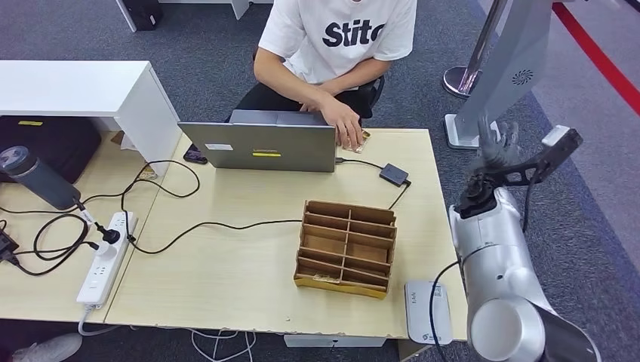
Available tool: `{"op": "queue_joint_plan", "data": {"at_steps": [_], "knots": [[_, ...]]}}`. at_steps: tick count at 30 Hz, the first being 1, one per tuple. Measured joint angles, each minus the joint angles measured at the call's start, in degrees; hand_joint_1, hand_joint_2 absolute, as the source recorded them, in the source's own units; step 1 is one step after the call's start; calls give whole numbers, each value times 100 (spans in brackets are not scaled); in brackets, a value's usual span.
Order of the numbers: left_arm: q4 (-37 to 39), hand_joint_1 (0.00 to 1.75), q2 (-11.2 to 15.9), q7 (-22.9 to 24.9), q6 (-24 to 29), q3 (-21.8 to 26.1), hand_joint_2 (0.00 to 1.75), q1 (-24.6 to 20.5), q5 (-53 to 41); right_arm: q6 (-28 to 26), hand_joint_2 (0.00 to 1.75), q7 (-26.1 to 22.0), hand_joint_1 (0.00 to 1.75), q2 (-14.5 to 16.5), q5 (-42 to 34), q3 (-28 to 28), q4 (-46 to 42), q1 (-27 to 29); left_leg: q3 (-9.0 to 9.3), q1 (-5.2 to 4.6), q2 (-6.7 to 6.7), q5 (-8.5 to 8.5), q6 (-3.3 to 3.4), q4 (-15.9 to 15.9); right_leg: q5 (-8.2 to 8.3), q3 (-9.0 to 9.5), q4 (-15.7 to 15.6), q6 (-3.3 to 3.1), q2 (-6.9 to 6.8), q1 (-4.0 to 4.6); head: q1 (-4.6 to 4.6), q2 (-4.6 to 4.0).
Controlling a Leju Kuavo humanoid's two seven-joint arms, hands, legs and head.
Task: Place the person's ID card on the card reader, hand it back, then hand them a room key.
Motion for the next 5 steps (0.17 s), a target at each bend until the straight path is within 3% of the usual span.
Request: {"op": "queue_joint_plan", "data": {"at_steps": [5], "knots": [[0, 0, -10, 49, 22, 0, 175, -88, -126, -90, 175, 112, 0, -725, -301, -726, 453, 406, -2, 1, -28, -6, 10, 0, -7, 8, -6, 6, -24, 1, -1, 0]]}}
